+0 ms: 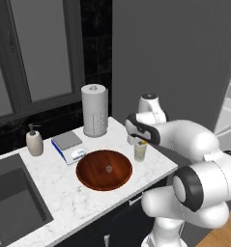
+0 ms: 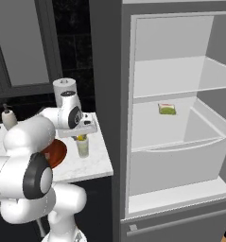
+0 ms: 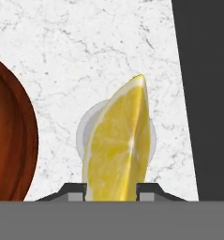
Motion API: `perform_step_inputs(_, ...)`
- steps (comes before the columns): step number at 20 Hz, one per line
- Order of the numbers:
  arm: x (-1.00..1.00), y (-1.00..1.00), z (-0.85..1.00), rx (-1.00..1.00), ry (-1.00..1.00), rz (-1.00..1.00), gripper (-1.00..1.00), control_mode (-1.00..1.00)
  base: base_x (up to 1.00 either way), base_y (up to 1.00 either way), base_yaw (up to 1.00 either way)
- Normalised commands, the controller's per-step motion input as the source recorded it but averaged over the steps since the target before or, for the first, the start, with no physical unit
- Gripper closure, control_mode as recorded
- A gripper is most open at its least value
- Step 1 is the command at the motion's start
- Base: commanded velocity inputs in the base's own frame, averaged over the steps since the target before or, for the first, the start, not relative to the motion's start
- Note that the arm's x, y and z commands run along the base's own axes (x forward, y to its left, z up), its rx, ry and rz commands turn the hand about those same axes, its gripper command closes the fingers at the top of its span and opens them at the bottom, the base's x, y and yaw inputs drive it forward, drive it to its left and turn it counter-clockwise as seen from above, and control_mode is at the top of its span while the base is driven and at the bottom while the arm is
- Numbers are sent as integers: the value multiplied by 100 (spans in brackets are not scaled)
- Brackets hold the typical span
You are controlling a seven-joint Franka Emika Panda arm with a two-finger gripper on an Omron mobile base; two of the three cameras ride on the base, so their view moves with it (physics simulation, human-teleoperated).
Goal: Grab a lemon wedge from the fridge and one ice cube from the ice bowl, and put them in the glass of lemonade.
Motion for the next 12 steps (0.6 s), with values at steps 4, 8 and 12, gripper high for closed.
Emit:
perform_step_inputs(4, 0, 0, 0, 0, -2, 0, 100, -100, 0, 0, 0)
perform_step_inputs(8, 1, 0, 1, 0, -2, 0, 100, -100, 0, 0, 0)
perform_step_inputs(12, 19, 0, -3, 1, 0, 0, 100, -100, 0, 0, 0)
